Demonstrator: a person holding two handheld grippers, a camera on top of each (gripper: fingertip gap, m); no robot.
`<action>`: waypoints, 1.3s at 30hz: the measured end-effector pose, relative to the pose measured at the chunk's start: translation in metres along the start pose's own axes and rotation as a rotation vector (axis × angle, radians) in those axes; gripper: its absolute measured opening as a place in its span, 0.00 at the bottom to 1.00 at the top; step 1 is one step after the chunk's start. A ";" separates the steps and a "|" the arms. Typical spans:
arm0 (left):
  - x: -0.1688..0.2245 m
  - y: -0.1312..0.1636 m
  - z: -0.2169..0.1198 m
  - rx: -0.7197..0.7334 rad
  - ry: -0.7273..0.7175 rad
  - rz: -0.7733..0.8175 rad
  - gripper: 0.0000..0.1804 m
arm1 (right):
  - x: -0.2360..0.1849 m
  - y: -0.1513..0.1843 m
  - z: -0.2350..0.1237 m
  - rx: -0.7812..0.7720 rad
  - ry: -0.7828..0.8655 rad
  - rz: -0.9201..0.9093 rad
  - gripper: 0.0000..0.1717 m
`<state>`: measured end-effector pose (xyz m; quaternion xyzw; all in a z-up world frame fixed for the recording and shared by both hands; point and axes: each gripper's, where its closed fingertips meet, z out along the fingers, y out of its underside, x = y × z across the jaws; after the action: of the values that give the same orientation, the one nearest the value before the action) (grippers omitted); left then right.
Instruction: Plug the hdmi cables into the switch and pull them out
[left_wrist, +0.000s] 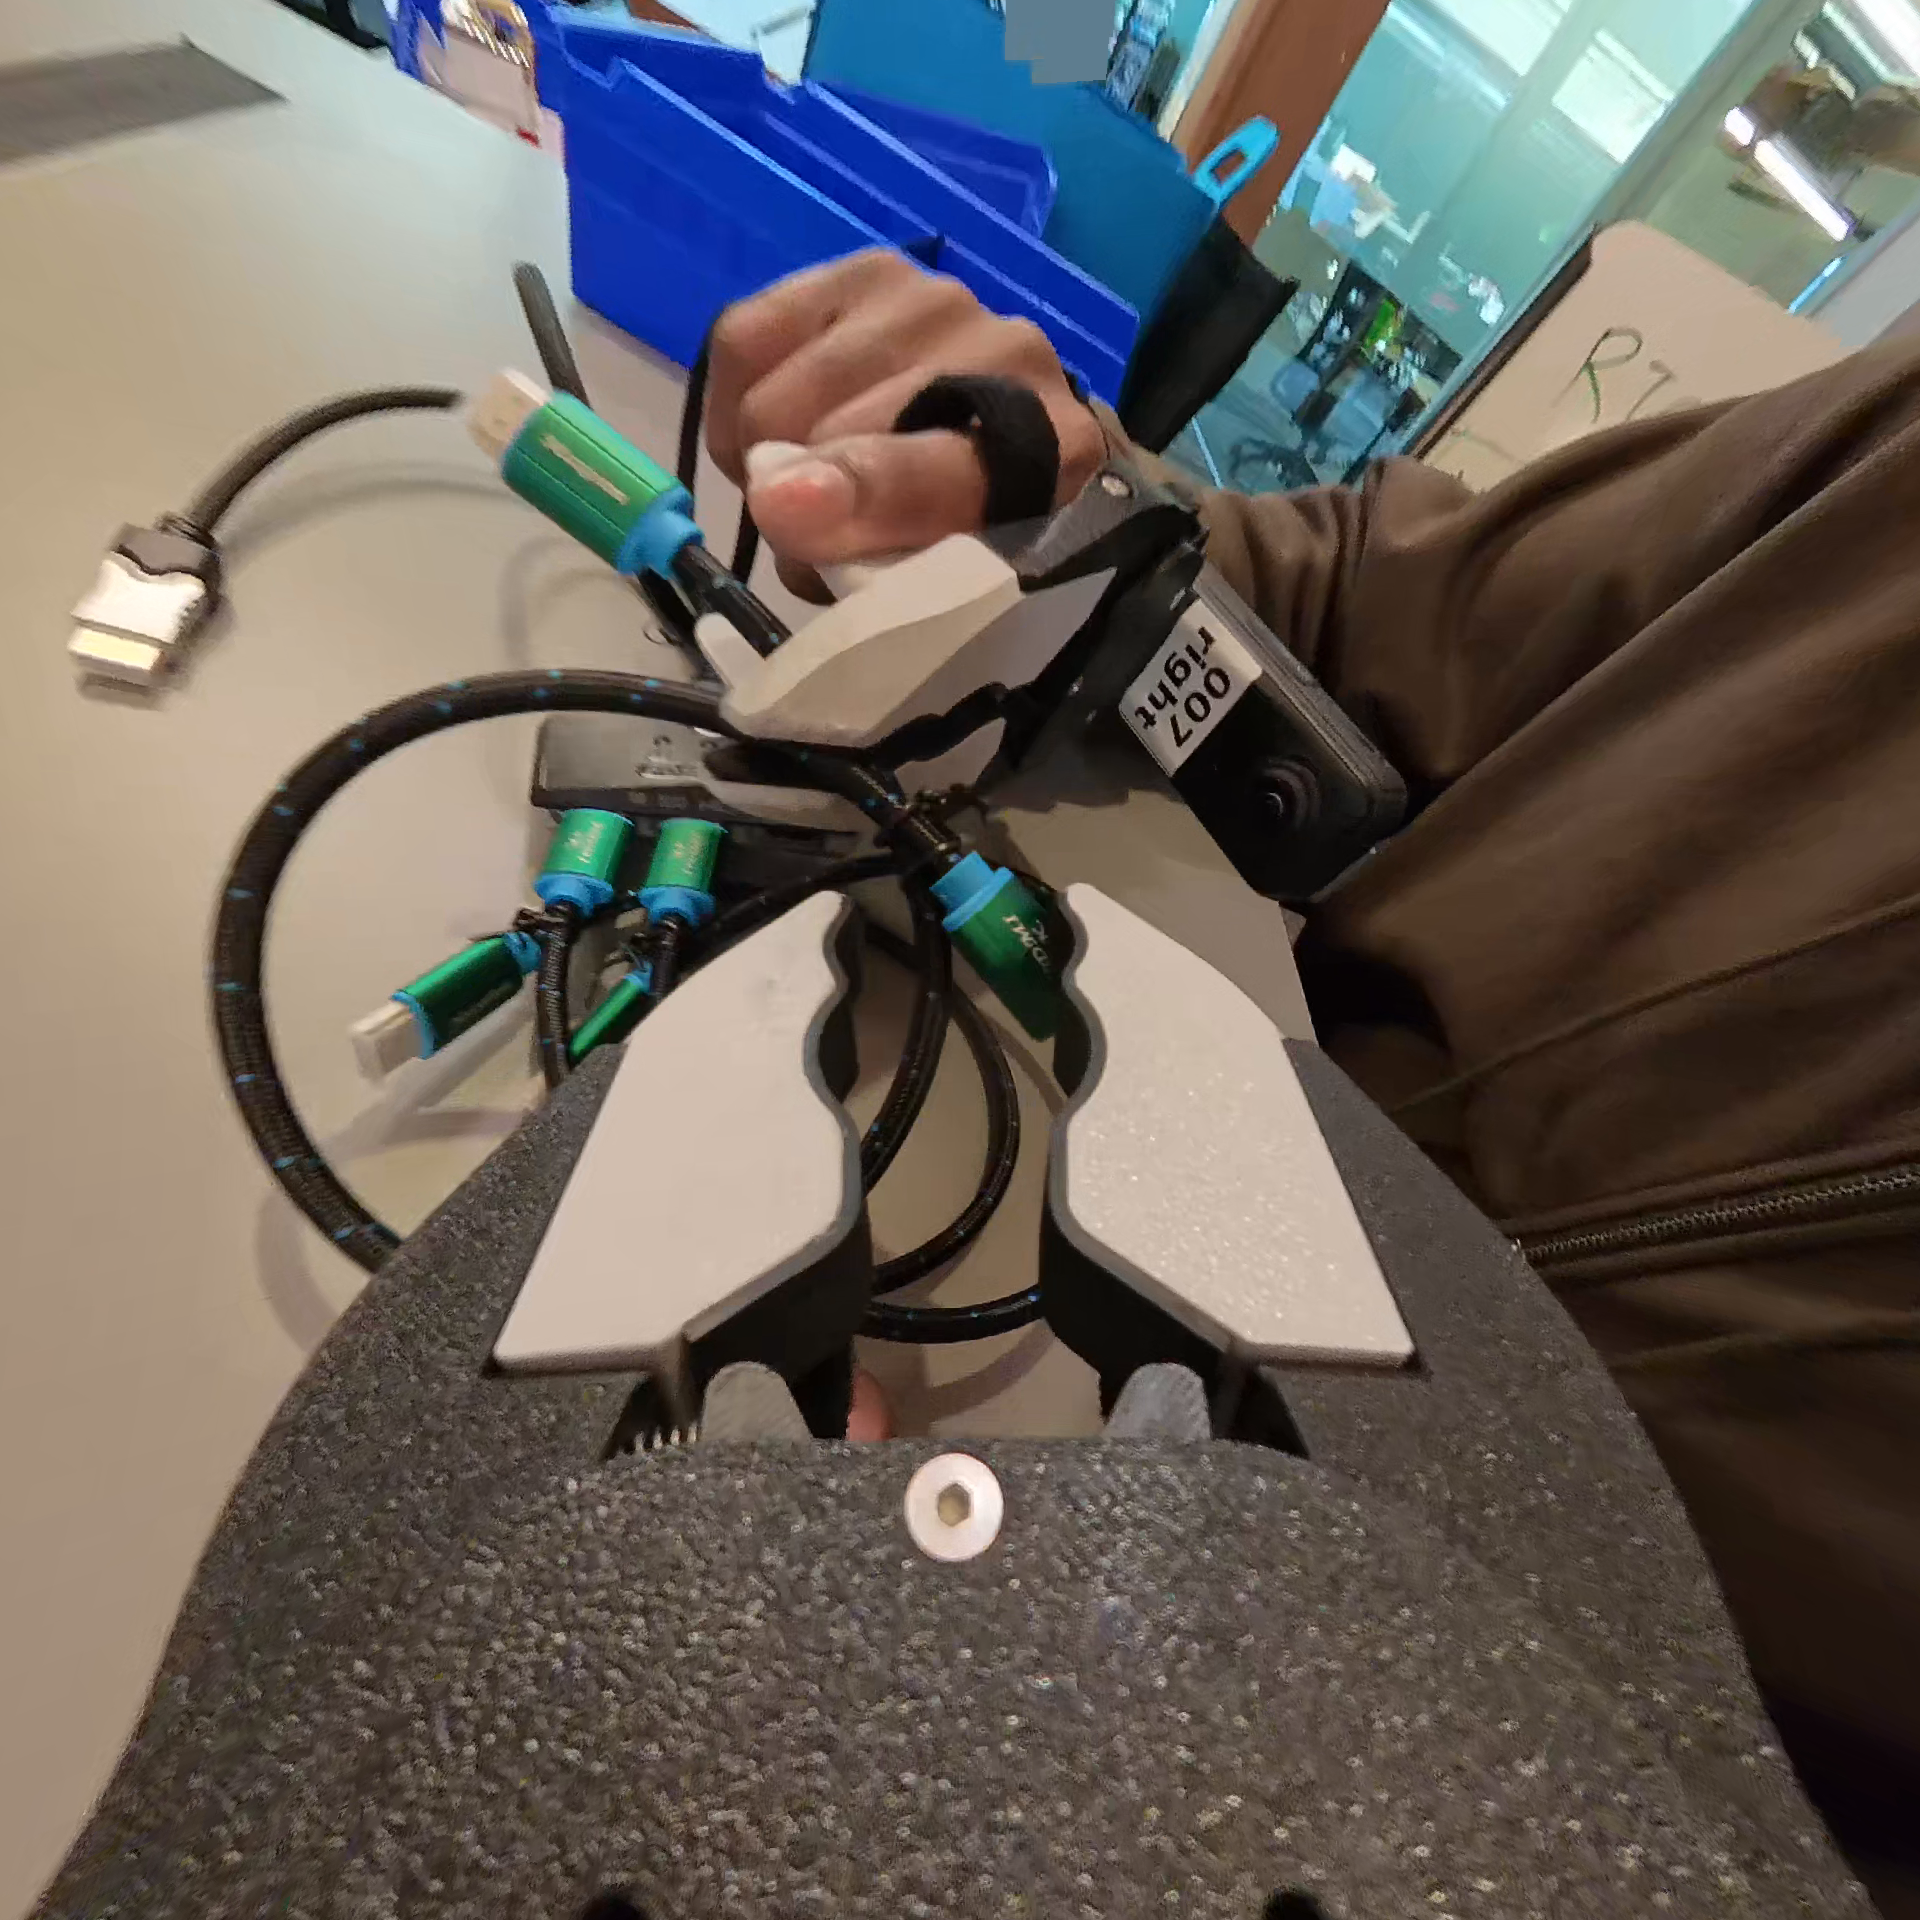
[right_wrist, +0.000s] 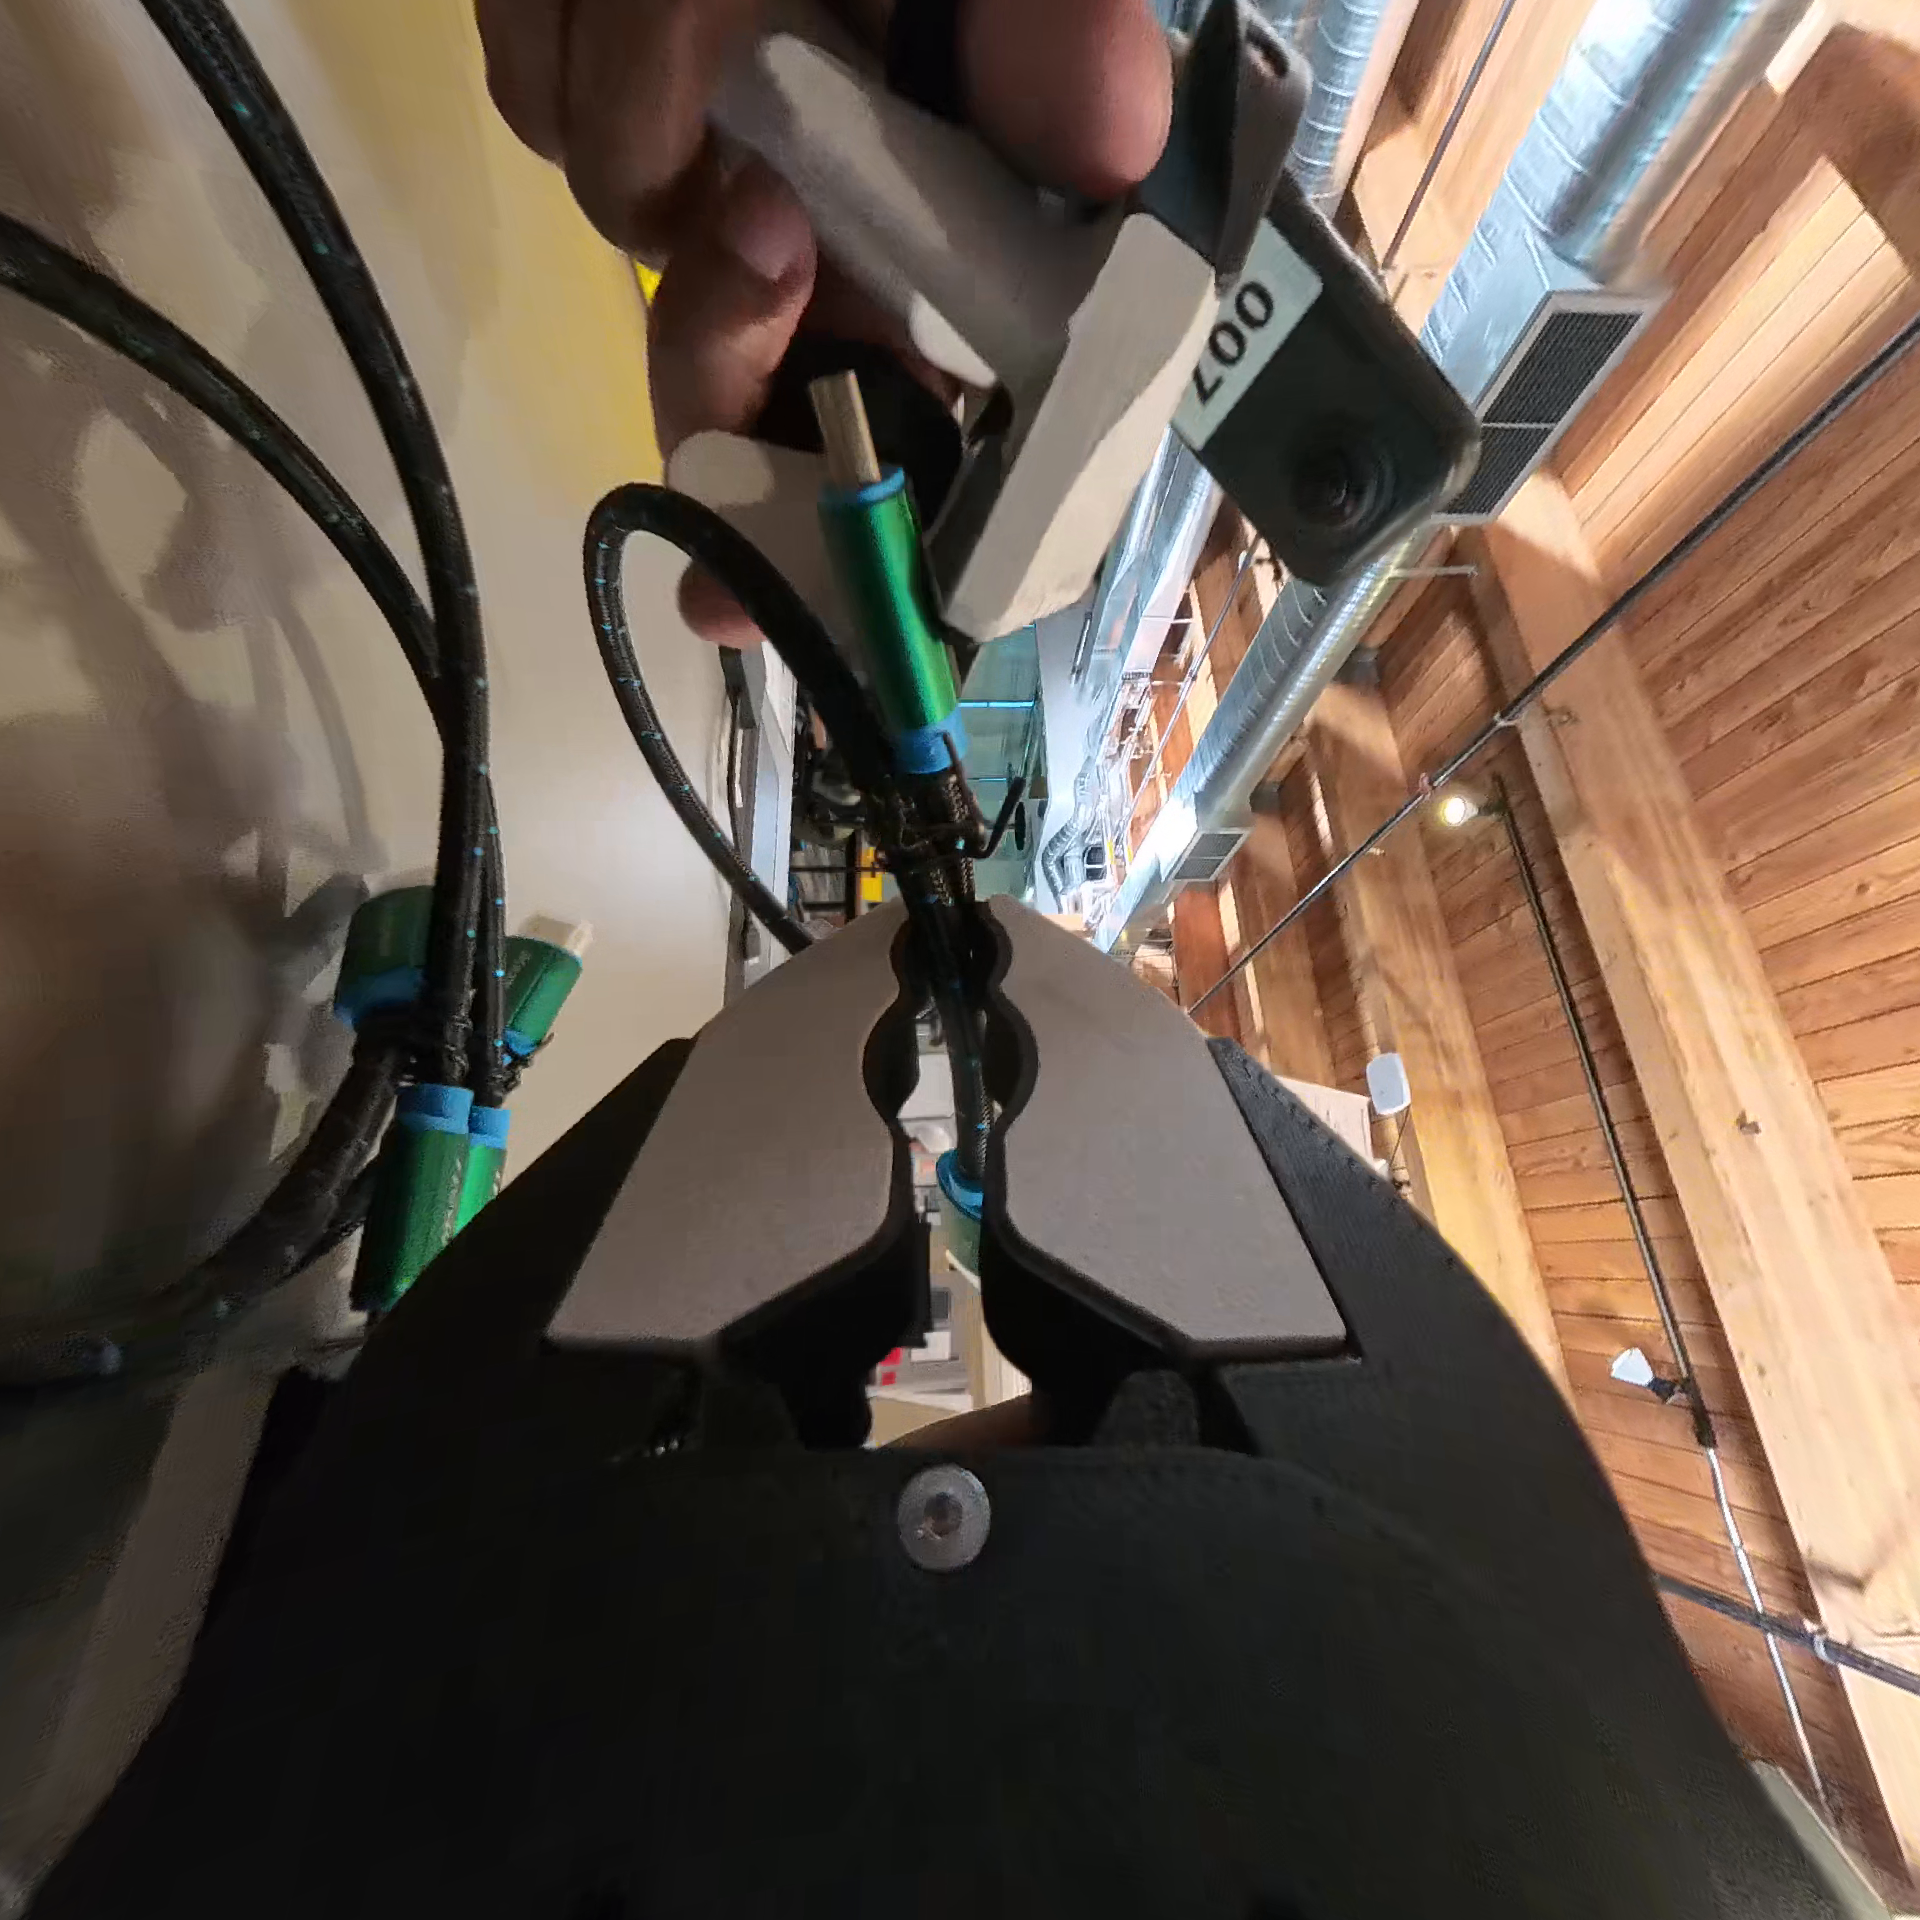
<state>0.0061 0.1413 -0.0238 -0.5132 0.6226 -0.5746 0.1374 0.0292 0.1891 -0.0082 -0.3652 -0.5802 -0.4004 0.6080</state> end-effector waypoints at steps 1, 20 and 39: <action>0.002 0.003 0.004 -0.022 0.004 -0.002 0.19 | -0.001 -0.001 0.001 0.000 -0.001 -0.012 0.04; -0.049 -0.036 -0.008 0.398 -0.221 -0.319 0.14 | 0.014 0.025 -0.016 -0.298 -0.054 0.112 0.17; -0.043 -0.051 -0.011 0.706 -0.293 -0.385 0.14 | 0.012 -0.006 0.002 -0.353 0.055 0.464 0.12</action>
<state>0.0409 0.1913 0.0053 -0.6177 0.2546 -0.6886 0.2818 0.0226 0.1880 0.0033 -0.5773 -0.3858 -0.3552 0.6259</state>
